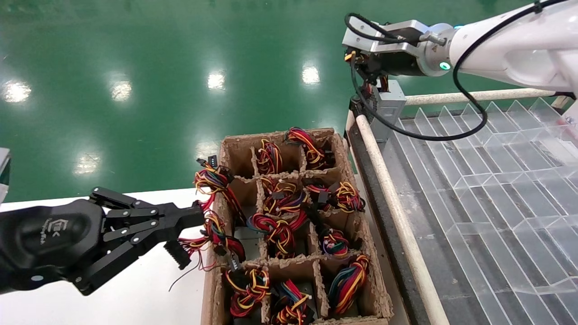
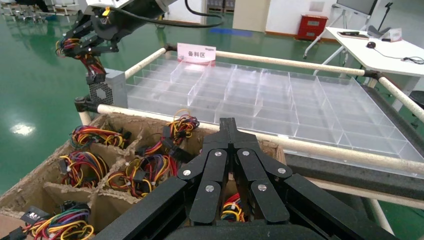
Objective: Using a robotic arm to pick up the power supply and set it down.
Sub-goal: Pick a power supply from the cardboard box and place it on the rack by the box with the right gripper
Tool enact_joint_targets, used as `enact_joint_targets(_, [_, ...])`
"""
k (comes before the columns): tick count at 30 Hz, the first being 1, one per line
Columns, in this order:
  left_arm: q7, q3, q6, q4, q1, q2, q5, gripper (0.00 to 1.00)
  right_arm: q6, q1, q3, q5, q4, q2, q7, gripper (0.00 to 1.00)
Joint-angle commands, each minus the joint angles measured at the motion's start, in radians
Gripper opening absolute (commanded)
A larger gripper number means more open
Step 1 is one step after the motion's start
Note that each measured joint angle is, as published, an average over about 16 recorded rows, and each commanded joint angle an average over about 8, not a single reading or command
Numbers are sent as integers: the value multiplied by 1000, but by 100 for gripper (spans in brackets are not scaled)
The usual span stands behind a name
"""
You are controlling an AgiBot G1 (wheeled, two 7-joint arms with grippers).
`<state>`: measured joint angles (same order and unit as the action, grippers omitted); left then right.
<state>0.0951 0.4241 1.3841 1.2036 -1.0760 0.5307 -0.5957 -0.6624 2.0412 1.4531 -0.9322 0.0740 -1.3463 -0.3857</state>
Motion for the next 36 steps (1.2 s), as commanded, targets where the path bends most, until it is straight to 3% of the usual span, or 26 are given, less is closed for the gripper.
enact_joint_targets(1, [0, 0, 0, 0, 0, 0, 0, 0, 5, -4, -1, 1, 8, -1, 7, 100])
enact_joint_targets(24, [0, 0, 0, 0, 0, 0, 0, 0, 18, -20, 0, 10, 56, -3, 49, 100])
enact_joint_targets(31, [0, 0, 0, 0, 0, 0, 0, 0, -14, -10, -20, 31, 74, 11, 40, 100])
enact_joint_targets(36, [0, 0, 0, 0, 0, 0, 0, 0, -56, -59, -80, 41, 135, 49, 67, 100])
